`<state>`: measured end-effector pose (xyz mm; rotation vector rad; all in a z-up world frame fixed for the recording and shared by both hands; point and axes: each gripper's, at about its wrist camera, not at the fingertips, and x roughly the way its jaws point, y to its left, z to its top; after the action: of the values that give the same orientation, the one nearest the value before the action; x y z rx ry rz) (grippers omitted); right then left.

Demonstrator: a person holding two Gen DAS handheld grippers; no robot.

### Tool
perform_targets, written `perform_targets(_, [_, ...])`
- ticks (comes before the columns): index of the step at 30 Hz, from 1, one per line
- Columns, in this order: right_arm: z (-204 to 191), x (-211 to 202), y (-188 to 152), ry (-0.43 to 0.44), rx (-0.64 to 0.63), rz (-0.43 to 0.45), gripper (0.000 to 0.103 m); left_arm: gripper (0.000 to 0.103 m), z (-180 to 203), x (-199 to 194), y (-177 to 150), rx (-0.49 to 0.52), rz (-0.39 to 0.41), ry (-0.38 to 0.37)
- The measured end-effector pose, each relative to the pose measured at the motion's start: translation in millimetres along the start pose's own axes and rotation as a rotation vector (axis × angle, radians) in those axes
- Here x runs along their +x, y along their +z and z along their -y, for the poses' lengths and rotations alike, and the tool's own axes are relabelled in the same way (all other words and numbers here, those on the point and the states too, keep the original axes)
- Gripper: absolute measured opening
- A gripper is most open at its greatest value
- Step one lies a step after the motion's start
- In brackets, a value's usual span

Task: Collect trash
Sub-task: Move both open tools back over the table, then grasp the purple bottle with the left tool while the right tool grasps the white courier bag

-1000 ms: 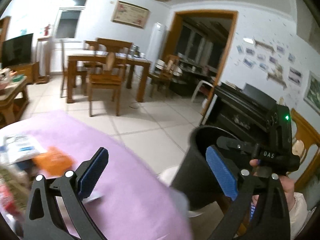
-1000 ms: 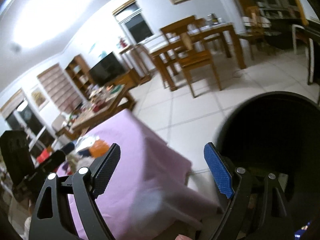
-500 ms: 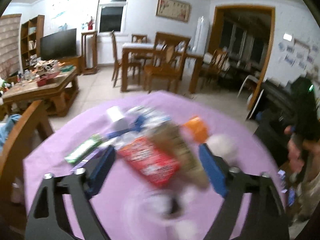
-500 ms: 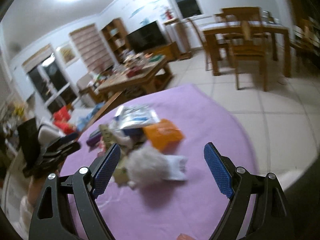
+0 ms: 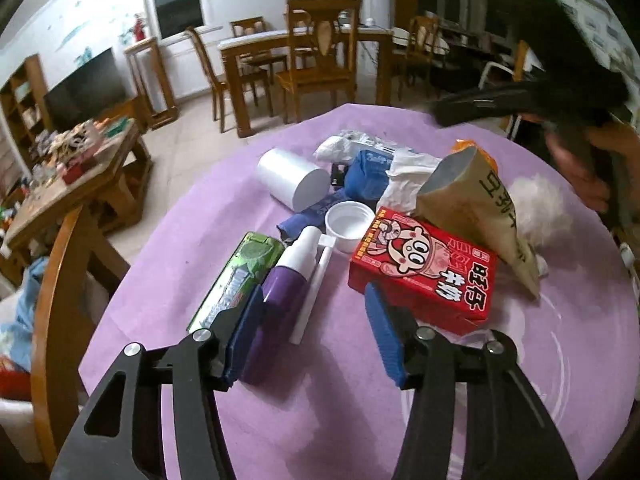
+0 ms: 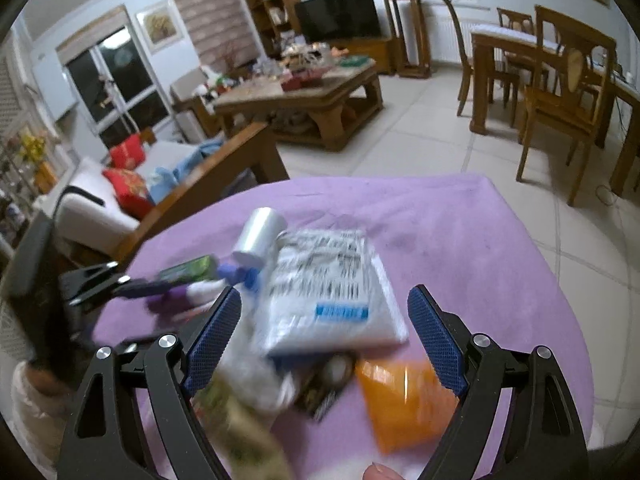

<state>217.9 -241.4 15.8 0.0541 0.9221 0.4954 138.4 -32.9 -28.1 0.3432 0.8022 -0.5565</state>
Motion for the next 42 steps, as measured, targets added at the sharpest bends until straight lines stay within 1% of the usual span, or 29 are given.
perform_targets(2, [9, 23, 10, -0.004, 0.012, -0.036, 0.084, 0.05, 1, 1, 1, 0.032, -0.005, -0.006])
perform_targets(7, [17, 67, 26, 0.002, 0.047, -0.141, 0.084, 0.05, -3, 4, 0, 0.053, -0.007, -0.013])
perform_targets(9, [18, 80, 30, 0.009, 0.048, -0.206, 0.084, 0.05, -4, 2, -1, 0.054, -0.013, -0.022])
perform_targets(11, [16, 88, 32, 0.013, 0.033, -0.244, 0.089, 0.05, -6, 1, -2, 0.057, -0.021, -0.033])
perform_targets(15, [16, 91, 31, 0.028, 0.019, -0.273, 0.089, 0.05, -6, 1, 1, 0.077, -0.034, -0.046])
perform_targets(18, [14, 87, 24, 0.079, 0.021, -0.292, 0.091, 0.05, -9, -1, 0, 0.071, -0.042, -0.059])
perform_targets(24, [-2, 86, 18, 0.08, -0.04, -0.304, 0.094, 0.05, -15, -1, -2, 0.032, -0.059, -0.059])
perform_targets(28, [-13, 89, 15, 0.037, -0.102, -0.314, 0.095, 0.048, -10, 12, -6, 0.018, -0.129, -0.053])
perform_targets(30, [-19, 88, 13, 0.014, -0.134, -0.303, 0.091, 0.043, -7, 14, -6, 0.003, -0.107, -0.064])
perform_targets(31, [-22, 86, 12, 0.01, -0.151, -0.296, 0.077, 0.038, -6, 14, -6, 0.001, -0.105, -0.065])
perform_targets(32, [-26, 85, 11, 0.004, -0.159, -0.29, 0.071, 0.035, -6, 15, -5, 0.0, -0.103, -0.063])
perform_targets(33, [-29, 81, 10, -0.017, -0.175, -0.273, 0.068, 0.034, -6, 16, -5, -0.005, -0.102, -0.061])
perform_targets(34, [-32, 77, 9, -0.032, -0.189, -0.257, 0.057, 0.033, -6, 17, -5, -0.013, -0.1, -0.058])
perform_targets(35, [-35, 69, 7, -0.031, -0.199, -0.236, 0.051, 0.033, -7, 17, -5, -0.026, -0.095, -0.057])
perform_targets(38, [-38, 51, 7, -0.028, -0.201, -0.165, 0.045, 0.03, -7, 16, -5, -0.041, -0.079, -0.038])
perform_targets(39, [-37, 42, 6, -0.01, -0.186, -0.138, 0.044, 0.026, -7, 12, -5, -0.045, -0.065, -0.022])
perform_targets(40, [-35, 34, 5, 0.008, -0.166, -0.115, 0.041, 0.025, -8, 7, -6, -0.064, -0.045, -0.016])
perform_targets(41, [-33, 25, 3, 0.024, -0.151, -0.093, 0.039, 0.025, -9, 4, -7, -0.085, -0.033, -0.024])
perform_targets(42, [-29, 12, 1, 0.05, -0.125, -0.053, 0.037, 0.025, -11, 1, -8, -0.107, -0.021, -0.03])
